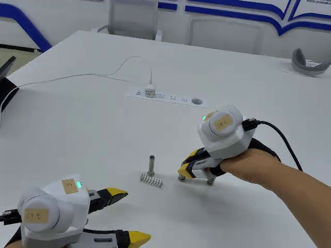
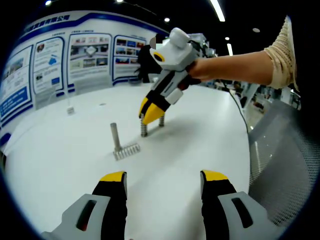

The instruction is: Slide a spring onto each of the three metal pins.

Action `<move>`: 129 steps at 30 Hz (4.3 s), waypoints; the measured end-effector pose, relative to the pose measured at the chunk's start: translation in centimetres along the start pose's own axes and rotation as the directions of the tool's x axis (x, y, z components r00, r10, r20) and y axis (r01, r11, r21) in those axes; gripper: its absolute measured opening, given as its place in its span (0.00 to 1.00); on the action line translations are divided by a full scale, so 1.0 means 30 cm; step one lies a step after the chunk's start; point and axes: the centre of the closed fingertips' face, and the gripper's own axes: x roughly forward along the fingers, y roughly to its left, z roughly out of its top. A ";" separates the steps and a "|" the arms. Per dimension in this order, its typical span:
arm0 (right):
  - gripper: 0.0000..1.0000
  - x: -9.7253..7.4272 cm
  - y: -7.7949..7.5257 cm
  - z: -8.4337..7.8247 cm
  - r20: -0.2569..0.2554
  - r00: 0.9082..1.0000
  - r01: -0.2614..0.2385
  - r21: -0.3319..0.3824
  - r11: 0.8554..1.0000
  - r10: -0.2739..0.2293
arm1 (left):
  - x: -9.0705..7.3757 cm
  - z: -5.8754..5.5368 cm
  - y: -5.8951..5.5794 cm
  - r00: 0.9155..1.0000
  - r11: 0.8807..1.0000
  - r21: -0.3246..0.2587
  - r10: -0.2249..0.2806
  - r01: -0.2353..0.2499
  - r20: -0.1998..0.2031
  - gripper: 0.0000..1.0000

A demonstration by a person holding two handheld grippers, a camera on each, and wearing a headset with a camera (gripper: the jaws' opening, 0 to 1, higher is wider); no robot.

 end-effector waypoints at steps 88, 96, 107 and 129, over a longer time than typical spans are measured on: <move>0.11 -0.018 0.302 -0.033 -0.049 0.983 -0.185 -0.161 0.969 0.179 | 0.008 0.013 -0.013 1.000 0.999 0.031 -0.019 0.020 -0.012 0.56; 0.11 -0.045 0.359 -0.036 -0.078 0.969 -0.245 -0.197 0.949 0.234 | 0.014 0.020 -0.020 0.999 0.998 0.050 -0.031 0.032 -0.011 0.51; 0.11 -0.063 0.409 -0.018 -0.106 0.954 -0.298 -0.239 0.924 0.281 | 0.015 0.031 -0.038 0.999 0.990 0.130 -0.054 0.053 0.003 0.34; 0.11 -0.101 0.443 0.039 -0.089 0.949 -0.314 -0.275 0.909 0.301 | 0.022 0.031 -0.054 0.998 0.979 0.195 -0.065 0.063 0.005 0.12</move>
